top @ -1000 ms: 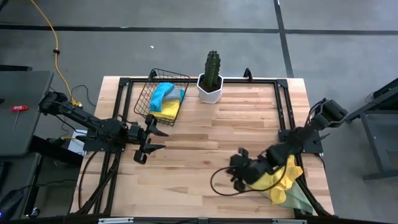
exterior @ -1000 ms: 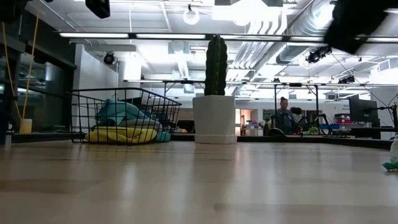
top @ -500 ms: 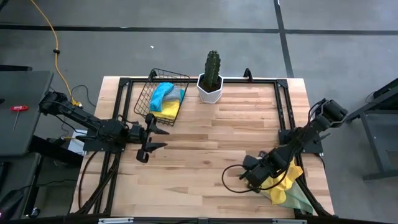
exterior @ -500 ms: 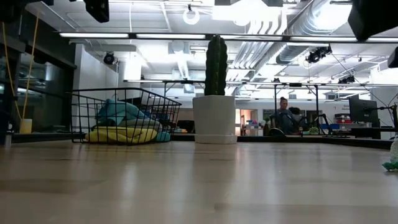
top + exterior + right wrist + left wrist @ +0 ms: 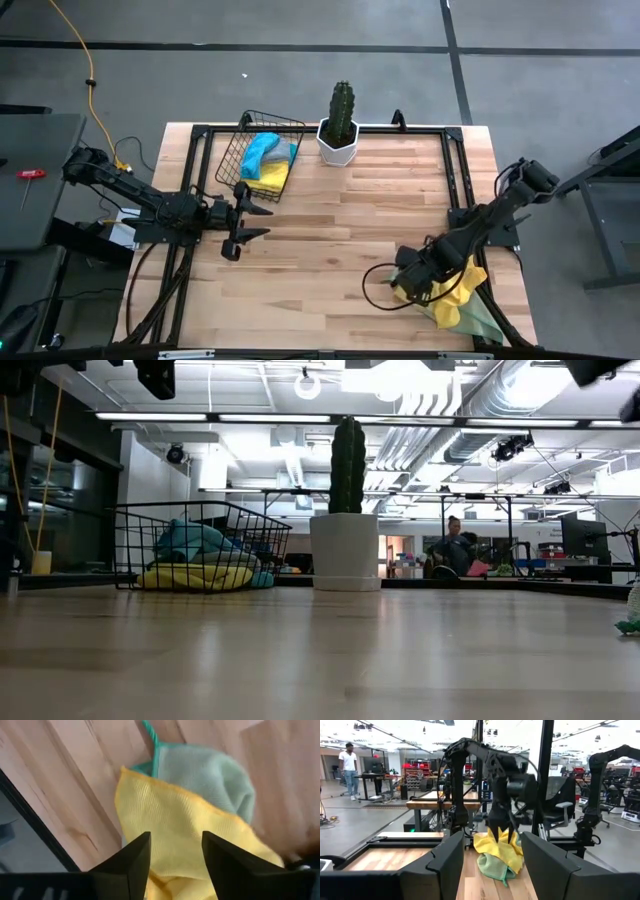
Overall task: Fold microfiber towels
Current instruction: Fold the yellow microfiber towel on the table
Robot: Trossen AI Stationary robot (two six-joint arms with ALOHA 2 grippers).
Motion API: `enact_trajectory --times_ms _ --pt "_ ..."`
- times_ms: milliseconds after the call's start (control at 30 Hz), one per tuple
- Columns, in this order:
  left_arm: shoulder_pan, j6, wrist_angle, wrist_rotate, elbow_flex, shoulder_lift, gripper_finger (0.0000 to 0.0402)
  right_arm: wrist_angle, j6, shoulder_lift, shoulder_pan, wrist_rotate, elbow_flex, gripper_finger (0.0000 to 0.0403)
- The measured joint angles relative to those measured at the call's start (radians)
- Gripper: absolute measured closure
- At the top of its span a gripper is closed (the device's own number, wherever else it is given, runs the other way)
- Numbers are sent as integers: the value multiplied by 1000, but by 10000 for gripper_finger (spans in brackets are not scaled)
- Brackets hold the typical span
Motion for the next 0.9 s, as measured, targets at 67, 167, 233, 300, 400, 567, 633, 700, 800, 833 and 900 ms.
enact_trajectory --times_ms 67,167,233,300,400,567,633,700,800,833,900 --pt "0 0 0 0 0 0 216 -42 5 0 1 45 38 238" --pt "0 0 -1 0 0 0 216 -36 -36 0 14 63 47 243" --pt "0 0 -7 0 0 0 216 -22 -65 0 32 62 33 245" --pt "0 0 -17 0 0 0 216 -19 -86 0 42 56 14 245" --pt "0 0 -19 0 0 0 216 -19 -92 0 47 48 7 245" --pt "0 0 -19 0 0 0 216 -12 -170 0 48 39 6 246" --pt "0 0 -19 0 0 0 216 -10 -240 0 48 34 6 246" --pt "0 0 -19 0 0 0 216 -10 -308 0 48 34 6 246" --pt "0 0 -19 0 0 0 216 -10 -362 0 48 39 6 246" --pt "0 0 -19 0 0 0 216 -10 -369 0 48 43 6 246" --pt "0 0 -23 0 0 0 216 -10 -369 0 48 50 6 246"
